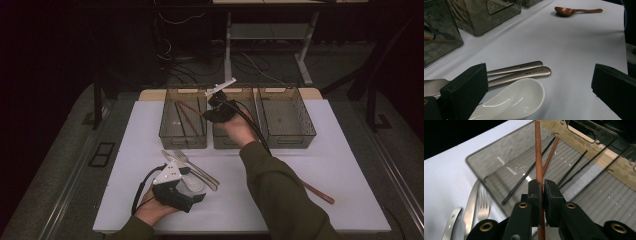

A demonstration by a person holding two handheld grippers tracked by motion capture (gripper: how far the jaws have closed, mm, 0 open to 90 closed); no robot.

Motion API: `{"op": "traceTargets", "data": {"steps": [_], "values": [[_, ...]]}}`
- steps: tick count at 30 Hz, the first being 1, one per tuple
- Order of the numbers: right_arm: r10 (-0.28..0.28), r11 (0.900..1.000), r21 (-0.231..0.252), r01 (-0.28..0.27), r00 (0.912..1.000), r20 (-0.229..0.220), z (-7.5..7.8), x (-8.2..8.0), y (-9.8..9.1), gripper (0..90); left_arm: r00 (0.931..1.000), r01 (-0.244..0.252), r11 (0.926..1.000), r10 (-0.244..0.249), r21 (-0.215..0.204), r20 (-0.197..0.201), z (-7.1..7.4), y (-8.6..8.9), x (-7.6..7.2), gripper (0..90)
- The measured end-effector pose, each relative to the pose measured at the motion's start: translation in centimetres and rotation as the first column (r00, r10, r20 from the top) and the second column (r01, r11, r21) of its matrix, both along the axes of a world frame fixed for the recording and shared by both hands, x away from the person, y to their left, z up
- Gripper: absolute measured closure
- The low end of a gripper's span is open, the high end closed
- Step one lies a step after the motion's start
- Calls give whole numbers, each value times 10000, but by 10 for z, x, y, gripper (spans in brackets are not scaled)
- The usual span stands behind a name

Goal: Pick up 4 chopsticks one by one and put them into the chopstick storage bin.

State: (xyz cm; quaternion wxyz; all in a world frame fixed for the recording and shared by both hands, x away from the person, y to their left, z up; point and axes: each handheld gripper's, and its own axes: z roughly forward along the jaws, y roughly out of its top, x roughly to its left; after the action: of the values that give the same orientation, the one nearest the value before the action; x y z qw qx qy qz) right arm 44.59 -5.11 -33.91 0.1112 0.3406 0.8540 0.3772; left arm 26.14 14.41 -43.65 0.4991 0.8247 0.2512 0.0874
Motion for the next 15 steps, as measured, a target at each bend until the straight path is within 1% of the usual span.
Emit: {"op": "traceTargets", "data": {"steps": [1,2,4,8,10,11,13,15], "values": [[-39,10000,-15,38,10000,-59,-1,4,4,833,10000,-12,10000,12,-48,-3,0,0,0,0],[-75,10000,-53,74,9999,-131,-2,7,9,834,10000,39,10000,-39,25,68,0,0,0,0],[-197,9996,-194,195,9997,-124,-5,14,17,834,10000,53,10000,-54,35,61,1,1,0,0],[-393,9981,-480,375,9985,-372,-10,28,33,833,10000,43,10000,-43,5,47,1,1,-1,0],[-589,9963,-657,559,9973,-445,-12,35,41,833,9999,50,10000,-50,0,99,1,0,-1,0],[-703,9954,-689,670,9964,-473,-13,37,45,833,9999,67,10000,-67,6,114,1,0,0,0],[-764,9950,-675,730,9959,-488,-15,41,51,833,9999,74,10000,-74,-2,77,1,1,-1,0],[-793,9937,-836,744,9952,-568,-19,44,58,833,9999,75,10000,-75,-7,72,1,1,0,0]]}}
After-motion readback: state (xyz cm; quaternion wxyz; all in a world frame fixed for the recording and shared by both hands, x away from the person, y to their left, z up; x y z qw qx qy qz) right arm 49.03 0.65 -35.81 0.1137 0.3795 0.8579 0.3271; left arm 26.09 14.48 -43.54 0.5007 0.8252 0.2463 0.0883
